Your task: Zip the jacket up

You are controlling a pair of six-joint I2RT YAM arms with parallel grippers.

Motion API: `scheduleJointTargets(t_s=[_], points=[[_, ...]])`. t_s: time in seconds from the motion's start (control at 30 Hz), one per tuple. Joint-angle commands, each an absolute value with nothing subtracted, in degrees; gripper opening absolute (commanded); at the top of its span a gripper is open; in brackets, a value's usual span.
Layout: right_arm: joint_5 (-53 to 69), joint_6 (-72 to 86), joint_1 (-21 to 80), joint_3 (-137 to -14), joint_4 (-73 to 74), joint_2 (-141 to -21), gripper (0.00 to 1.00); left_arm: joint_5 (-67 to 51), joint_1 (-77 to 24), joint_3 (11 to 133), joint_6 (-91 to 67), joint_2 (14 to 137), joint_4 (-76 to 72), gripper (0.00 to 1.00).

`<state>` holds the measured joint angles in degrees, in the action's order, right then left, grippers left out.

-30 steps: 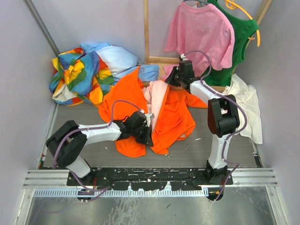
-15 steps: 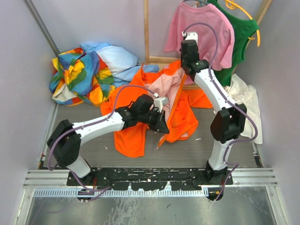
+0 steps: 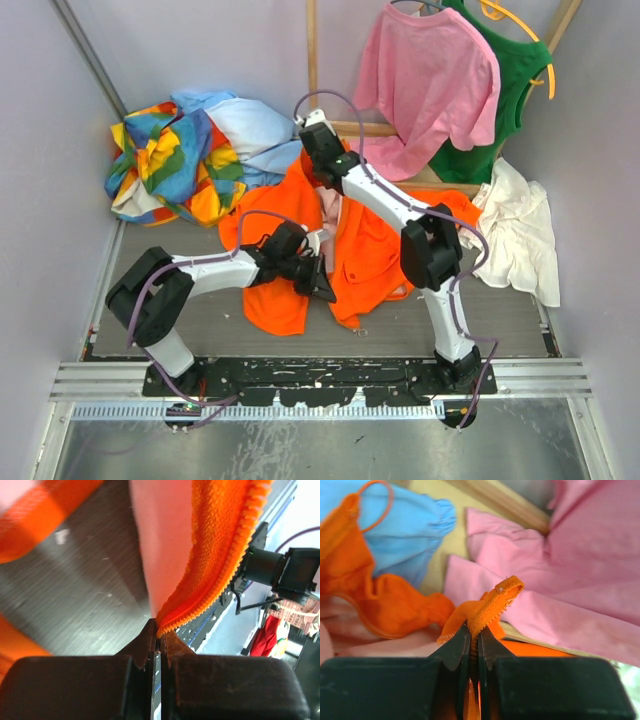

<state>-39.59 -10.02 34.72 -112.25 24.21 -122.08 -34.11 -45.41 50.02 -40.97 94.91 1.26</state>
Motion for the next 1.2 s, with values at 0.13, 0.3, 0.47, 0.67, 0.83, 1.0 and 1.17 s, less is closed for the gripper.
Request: scheduleJointTargets(t_s=[0.13,0.3,0.47,0.67,0.83,1.0,1.17], points=[[-25.95,-3.38,35.15,-120.30,19.62,-128.62,0.20,-27.61,-40.18,47.66,-40.76,92.86,8.24,0.00],[-18.09,0.07,35.16,-120.51,18.47,-129.02,0.29,-25.40,-40.16,46.88,-40.74,92.51,10.59,0.00],[-12.18,3.26,33.92,-120.66,17.10,-127.12,0.34,-23.22,-40.15,45.09,-40.75,91.16,11.54,0.04],[-9.40,5.10,33.09,-121.24,20.21,-124.94,0.42,-22.76,-40.16,44.25,-40.96,88.35,11.31,0.22],[-5.47,4.81,33.11,-117.44,22.42,-119.76,0.57,-22.24,-40.16,45.34,-40.49,84.87,13.33,0.40],[-3.25,5.55,33.13,-108.76,23.00,-111.47,0.61,-18.92,-40.12,45.10,-39.78,79.49,17.40,0.47],[-2.31,7.72,33.39,-93.44,21.51,-100.23,0.66,-16.17,-41.16,43.19,-40.77,73.46,20.44,0.51]])
